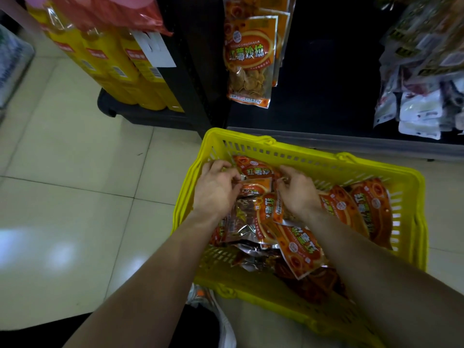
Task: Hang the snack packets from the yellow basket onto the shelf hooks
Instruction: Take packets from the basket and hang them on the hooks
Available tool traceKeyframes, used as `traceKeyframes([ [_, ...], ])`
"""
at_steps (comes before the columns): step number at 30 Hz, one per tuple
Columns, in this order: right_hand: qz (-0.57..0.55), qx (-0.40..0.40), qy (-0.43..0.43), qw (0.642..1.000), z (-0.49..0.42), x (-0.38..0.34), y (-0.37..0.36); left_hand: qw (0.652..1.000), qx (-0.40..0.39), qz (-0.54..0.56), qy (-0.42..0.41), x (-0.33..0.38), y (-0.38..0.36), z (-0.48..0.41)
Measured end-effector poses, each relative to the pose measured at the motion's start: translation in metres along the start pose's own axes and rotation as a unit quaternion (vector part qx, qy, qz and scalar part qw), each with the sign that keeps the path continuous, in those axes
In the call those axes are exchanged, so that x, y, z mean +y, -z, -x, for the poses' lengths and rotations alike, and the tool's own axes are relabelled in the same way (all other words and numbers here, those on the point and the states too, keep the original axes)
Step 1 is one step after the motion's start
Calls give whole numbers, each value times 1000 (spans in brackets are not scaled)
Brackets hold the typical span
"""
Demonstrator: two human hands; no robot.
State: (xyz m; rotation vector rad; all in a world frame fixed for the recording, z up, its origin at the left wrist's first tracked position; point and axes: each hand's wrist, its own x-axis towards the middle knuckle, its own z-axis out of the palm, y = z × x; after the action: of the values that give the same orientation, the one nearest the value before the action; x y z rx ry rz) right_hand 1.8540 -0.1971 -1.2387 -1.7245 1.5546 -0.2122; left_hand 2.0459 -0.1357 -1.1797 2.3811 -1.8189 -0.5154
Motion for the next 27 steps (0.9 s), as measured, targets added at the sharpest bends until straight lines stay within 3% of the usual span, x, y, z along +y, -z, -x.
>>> traceKeyframes([
  [10, 115, 20, 31, 993, -1, -1, 0, 1000, 10, 24, -2, -9, -4, 0],
  [18, 54, 111, 64, 990, 4, 3, 18, 999, 11, 35, -12, -13, 2, 0],
  [27, -70, 99, 150, 981, 44, -55, 110, 998, 36, -5, -44, 18, 70, 19],
])
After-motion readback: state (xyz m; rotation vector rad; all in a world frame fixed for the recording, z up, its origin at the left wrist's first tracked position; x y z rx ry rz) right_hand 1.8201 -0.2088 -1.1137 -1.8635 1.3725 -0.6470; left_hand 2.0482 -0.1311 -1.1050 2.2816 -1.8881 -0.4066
